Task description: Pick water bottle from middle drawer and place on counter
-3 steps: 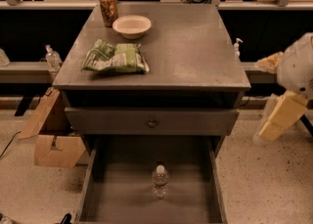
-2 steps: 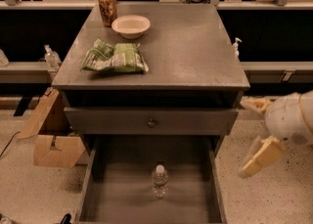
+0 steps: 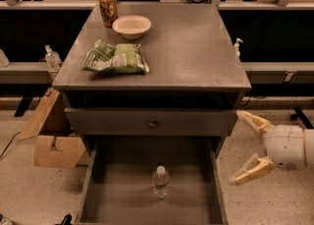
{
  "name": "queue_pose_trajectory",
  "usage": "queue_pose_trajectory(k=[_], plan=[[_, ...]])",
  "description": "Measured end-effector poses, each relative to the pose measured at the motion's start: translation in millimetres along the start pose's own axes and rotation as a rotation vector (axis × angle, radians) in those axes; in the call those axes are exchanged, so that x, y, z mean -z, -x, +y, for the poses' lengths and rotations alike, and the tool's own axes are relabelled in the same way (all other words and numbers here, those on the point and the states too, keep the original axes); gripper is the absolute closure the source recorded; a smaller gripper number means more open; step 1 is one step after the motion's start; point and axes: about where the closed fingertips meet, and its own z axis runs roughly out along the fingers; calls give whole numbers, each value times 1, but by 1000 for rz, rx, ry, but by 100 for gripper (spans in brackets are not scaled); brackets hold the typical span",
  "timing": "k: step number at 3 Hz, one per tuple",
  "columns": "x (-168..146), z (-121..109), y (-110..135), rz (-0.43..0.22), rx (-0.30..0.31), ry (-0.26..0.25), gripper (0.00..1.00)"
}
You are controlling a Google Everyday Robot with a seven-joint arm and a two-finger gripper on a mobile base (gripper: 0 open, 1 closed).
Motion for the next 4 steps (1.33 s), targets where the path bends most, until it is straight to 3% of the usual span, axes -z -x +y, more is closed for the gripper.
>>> queue_pose_trajectory(k=[1, 2, 3, 4], plan=[[-2, 1, -4, -17, 58, 3, 0], [-2, 1, -3, -15, 54, 3, 0], [-29, 7, -22, -31, 45, 34, 0], [-87, 24, -53, -74, 55, 95, 0]])
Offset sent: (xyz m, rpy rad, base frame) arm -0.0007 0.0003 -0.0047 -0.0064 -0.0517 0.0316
